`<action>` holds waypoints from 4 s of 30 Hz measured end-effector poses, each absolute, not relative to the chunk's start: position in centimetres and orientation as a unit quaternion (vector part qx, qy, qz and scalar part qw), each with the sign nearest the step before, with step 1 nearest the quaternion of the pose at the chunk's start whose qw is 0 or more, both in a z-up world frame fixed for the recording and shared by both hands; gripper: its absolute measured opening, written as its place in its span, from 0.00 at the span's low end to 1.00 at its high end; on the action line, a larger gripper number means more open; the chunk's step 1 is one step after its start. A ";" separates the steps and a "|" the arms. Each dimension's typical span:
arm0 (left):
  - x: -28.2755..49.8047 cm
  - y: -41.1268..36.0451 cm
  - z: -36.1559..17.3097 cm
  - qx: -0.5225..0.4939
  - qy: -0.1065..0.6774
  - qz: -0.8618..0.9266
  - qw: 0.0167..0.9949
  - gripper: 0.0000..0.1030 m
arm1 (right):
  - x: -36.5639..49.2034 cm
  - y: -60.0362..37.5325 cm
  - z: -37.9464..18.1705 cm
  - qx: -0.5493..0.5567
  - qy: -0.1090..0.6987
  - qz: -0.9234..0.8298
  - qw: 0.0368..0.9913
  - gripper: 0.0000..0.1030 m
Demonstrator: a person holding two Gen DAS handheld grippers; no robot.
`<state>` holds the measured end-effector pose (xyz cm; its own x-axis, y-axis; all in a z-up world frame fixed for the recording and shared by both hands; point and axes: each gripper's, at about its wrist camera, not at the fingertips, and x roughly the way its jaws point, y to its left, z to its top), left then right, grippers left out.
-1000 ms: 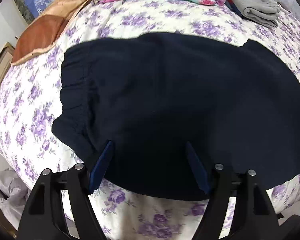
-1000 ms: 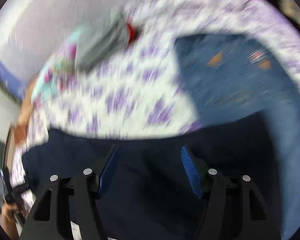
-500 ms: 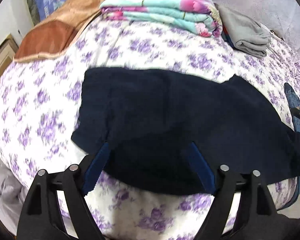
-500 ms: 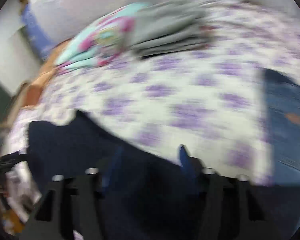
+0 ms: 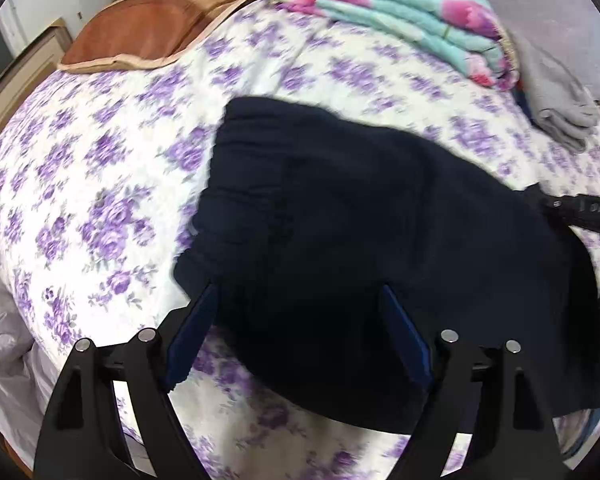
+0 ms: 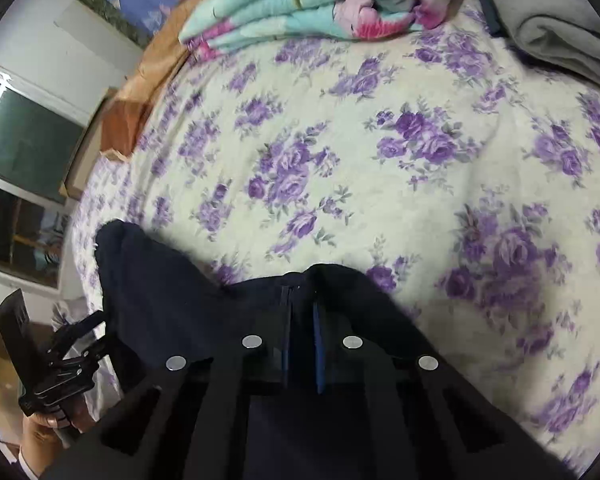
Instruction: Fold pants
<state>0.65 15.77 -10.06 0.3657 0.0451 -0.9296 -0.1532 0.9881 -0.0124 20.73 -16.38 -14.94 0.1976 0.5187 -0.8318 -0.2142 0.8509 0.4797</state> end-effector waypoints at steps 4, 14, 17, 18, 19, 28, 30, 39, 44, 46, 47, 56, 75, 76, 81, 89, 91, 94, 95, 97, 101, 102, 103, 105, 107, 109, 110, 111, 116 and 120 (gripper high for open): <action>0.8 17.8 -11.6 -0.073 0.573 0.089 0.811 0.80 | 21.9 -19.0 -13.1 0.194 0.539 0.247 0.782 0.08; 1.5 17.8 -8.8 -0.069 0.552 0.094 0.826 0.82 | 21.5 -19.5 -13.6 0.118 0.519 0.212 0.820 0.26; 2.1 17.6 -5.8 -0.087 0.515 0.075 0.849 0.83 | 19.6 -23.4 -11.5 0.147 0.492 0.171 0.841 0.30; 2.6 17.1 -5.4 -0.082 0.508 0.071 0.854 0.83 | 18.6 -24.5 -10.9 0.142 0.493 0.160 0.843 0.30; 3.6 16.5 -5.3 -0.071 0.505 0.064 0.858 0.83 | 17.8 -25.1 -10.7 0.135 0.492 0.162 0.845 0.30; 8.5 16.8 -11.0 -0.052 0.558 0.122 0.819 0.88 | 10.1 -29.7 -13.5 0.138 0.534 0.138 0.823 0.35; 8.8 17.1 -11.7 -0.051 0.562 0.121 0.817 0.90 | 9.9 -29.7 -13.8 0.123 0.532 0.140 0.826 0.35; 8.5 17.1 -11.9 -0.056 0.561 0.126 0.816 0.91 | 10.7 -25.7 -16.5 0.007 0.553 0.130 0.823 0.10; 7.7 17.2 -12.0 -0.050 0.560 0.136 0.816 0.92 | 11.7 -31.4 -16.5 0.095 0.548 0.037 0.830 0.00; 7.5 17.0 -11.6 -0.049 0.556 0.143 0.817 0.91 | 11.1 -32.2 -16.8 0.120 0.571 0.054 0.810 0.00; 7.3 16.9 -11.2 -0.049 0.554 0.143 0.819 0.91 | 10.1 -32.9 -15.9 0.127 0.556 0.050 0.820 0.05; 3.5 13.4 -5.7 -0.058 0.506 0.046 0.859 0.90 | -6.6 -48.1 -9.9 0.218 0.449 -0.132 0.857 0.77; 1.9 5.5 -10.8 0.004 0.563 -0.046 0.825 0.90 | -9.0 -50.1 -14.7 0.258 0.479 -0.101 0.833 0.59; 1.8 6.1 -11.3 -0.003 0.569 -0.039 0.821 0.90 | -8.8 -49.9 -15.0 0.248 0.490 -0.109 0.829 0.54; 1.3 7.0 -12.2 -0.008 0.578 -0.027 0.816 0.90 | -8.0 -47.6 -13.0 0.183 0.507 -0.150 0.829 0.22; 1.1 6.8 -12.2 0.003 0.577 -0.026 0.816 0.90 | -8.5 -44.2 -9.3 0.154 0.495 -0.134 0.844 0.13; 1.2 6.7 -12.3 0.004 0.578 -0.026 0.816 0.90 | -7.8 -44.8 -11.2 0.166 0.513 -0.135 0.832 0.18; 1.3 6.9 -12.3 0.002 0.578 -0.031 0.816 0.90 | -7.6 -46.6 -13.0 0.184 0.516 -0.142 0.824 0.43; 1.4 6.9 -12.3 0.000 0.578 -0.033 0.815 0.90 | -7.5 -47.0 -13.3 0.189 0.516 -0.142 0.823 0.43; 1.2 7.1 -12.2 -0.005 0.577 -0.038 0.816 0.90 | -7.4 -47.2 -13.6 0.185 0.513 -0.138 0.826 0.43; 0.7 7.0 -12.2 0.008 0.575 -0.043 0.817 0.90 | -6.7 -48.5 -14.9 0.194 0.527 -0.133 0.817 0.24; 0.6 7.0 -12.2 0.011 0.574 -0.043 0.818 0.90 | -6.6 -49.1 -15.2 0.207 0.528 -0.137 0.812 0.15; 0.6 7.0 -12.2 0.012 0.574 -0.043 0.818 0.90 | -6.6 -49.7 -15.1 0.238 0.524 -0.130 0.808 0.10; 0.7 7.2 -12.2 0.006 0.574 -0.043 0.818 0.90 | -7.1 -50.3 -13.3 0.266 0.491 -0.123 0.820 0.07; 0.8 7.5 -12.2 -0.003 0.574 -0.044 0.818 0.90 | -7.8 -51.2 -10.5 0.281 0.446 -0.128 0.840 0.07; 0.9 7.6 -12.4 -0.004 0.573 -0.044 0.819 0.90 | -7.4 -51.8 -9.7 0.269 0.444 -0.129 0.845 0.08; 0.9 7.6 -12.6 0.000 0.572 -0.042 0.819 0.90 | -6.9 -51.8 -10.1 0.256 0.455 -0.133 0.843 0.08; 1.0 7.5 -12.8 0.005 0.571 -0.040 0.820 0.90 | -6.2 -51.8 -11.2 0.247 0.472 -0.137 0.835 0.08; 1.3 7.3 -12.9 0.012 0.573 -0.036 0.819 0.90 | -4.6 -51.4 -15.0 0.232 0.520 -0.160 0.807 0.12; 1.0 8.0 -12.3 0.006 0.568 -0.040 0.822 0.90 | -5.7 -51.5 -13.6 0.256 0.522 -0.148 0.800 0.41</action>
<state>0.97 8.01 -12.34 0.3515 -0.0582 -0.9344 0.0724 0.9968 -0.0348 -5.66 -51.49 -13.60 0.4120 0.0306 -0.9107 0.5028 0.8258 0.2552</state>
